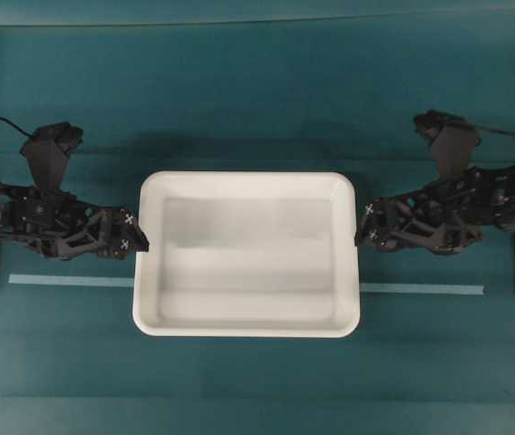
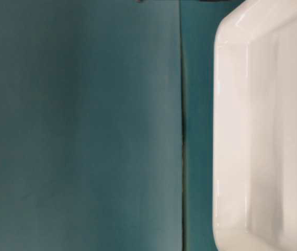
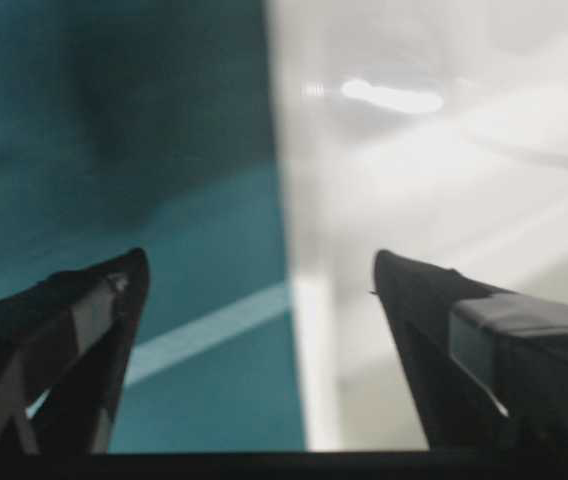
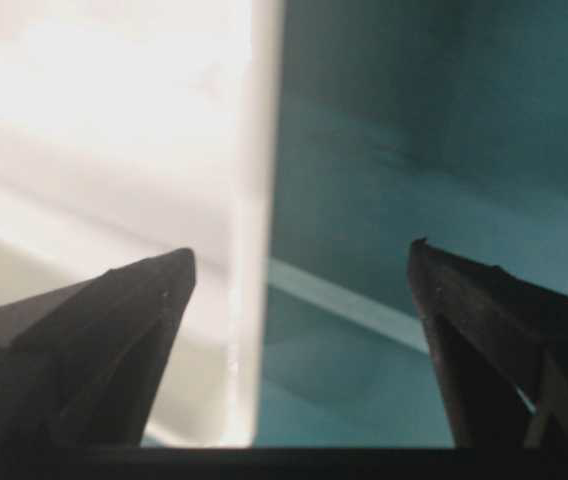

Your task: Lift the white case with both hands.

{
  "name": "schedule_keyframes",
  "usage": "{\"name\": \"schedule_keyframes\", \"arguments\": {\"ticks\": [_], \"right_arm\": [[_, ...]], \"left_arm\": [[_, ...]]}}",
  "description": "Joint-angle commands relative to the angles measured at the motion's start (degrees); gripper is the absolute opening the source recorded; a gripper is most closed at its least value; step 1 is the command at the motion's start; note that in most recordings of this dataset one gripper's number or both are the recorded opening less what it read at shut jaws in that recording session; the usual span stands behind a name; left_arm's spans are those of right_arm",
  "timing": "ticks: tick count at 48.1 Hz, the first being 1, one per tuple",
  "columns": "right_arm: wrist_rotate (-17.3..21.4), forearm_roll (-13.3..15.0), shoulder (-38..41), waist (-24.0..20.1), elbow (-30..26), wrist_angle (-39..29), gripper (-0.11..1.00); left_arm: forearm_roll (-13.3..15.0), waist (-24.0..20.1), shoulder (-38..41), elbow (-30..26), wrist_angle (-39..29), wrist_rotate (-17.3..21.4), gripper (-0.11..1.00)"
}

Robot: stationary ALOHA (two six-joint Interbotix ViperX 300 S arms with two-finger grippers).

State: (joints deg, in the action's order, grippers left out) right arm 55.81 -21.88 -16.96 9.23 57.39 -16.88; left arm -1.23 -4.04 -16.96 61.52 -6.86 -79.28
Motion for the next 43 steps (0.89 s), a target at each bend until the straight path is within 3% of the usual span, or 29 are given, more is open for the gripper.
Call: {"name": "schedule_keyframes", "arguments": {"ticks": [1,11,20,28,36,43], "right_arm": [[-0.26,0.7,-1.67,0.53,-0.53,-0.53,0.9],[-2.37,3.16,-7.73,0.7,-1.76,-0.26,0.9],[-6.59,5.54,-14.85,0.44,-2.37,2.46,0.9],[-10.81,7.91,-21.18,-0.09,-1.85,2.72,0.9],[-16.17,12.13,-27.33,-0.26,-0.79,3.25,0.9],[-20.48,17.4,-32.52,-0.26,-0.62,4.39,0.9]], "left_arm": [[-0.26,0.0,-1.85,-1.05,0.26,1.67,0.95],[-0.26,0.09,-7.29,-2.81,-0.44,7.56,0.95],[-0.26,0.18,-12.48,-5.19,-5.89,13.1,0.95],[-0.35,1.05,-16.87,-6.24,-9.58,22.24,0.95],[-0.35,1.23,-21.8,-7.03,-10.63,31.38,0.95],[-0.35,1.23,-25.66,-7.47,-10.55,35.95,0.95]]}}
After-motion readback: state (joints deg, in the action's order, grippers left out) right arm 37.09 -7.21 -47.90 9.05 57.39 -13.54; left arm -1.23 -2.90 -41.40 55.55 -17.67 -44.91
